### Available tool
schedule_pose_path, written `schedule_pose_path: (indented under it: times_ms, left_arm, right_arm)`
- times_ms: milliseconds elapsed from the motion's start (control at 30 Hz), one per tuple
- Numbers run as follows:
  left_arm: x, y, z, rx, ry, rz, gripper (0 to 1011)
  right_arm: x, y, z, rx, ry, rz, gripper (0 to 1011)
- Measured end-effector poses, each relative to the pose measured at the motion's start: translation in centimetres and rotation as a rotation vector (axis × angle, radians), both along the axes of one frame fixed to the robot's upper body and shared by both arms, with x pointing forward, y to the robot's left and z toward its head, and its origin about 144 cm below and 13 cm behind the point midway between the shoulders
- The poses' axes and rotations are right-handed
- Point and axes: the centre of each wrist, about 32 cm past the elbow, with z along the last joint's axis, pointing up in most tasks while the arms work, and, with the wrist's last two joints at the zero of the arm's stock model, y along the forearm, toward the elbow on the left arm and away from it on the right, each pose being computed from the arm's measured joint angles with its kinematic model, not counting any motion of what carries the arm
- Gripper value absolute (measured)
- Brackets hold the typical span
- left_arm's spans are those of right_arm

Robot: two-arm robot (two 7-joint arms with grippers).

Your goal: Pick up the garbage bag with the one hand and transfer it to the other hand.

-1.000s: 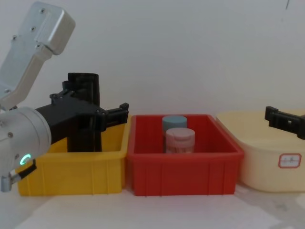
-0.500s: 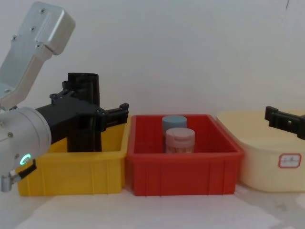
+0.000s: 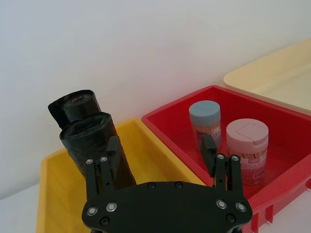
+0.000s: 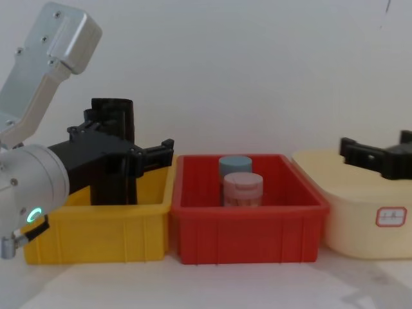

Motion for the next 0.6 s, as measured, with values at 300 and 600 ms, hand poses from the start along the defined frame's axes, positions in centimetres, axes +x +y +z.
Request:
schedule_pose_path:
  times_ms: [300, 600]
  left_arm:
    - [0.0, 0.0, 0.0, 0.0, 0.0, 0.0, 1001]
    - [0.0, 0.0, 0.0, 0.0, 0.0, 0.0, 1001]
  right_arm:
    - [2.3, 2.8, 2.0, -0.058, -0.002, 0.06, 1001]
    - [4.6, 5.5, 4.5, -0.165, 0.013, 0.133, 1001]
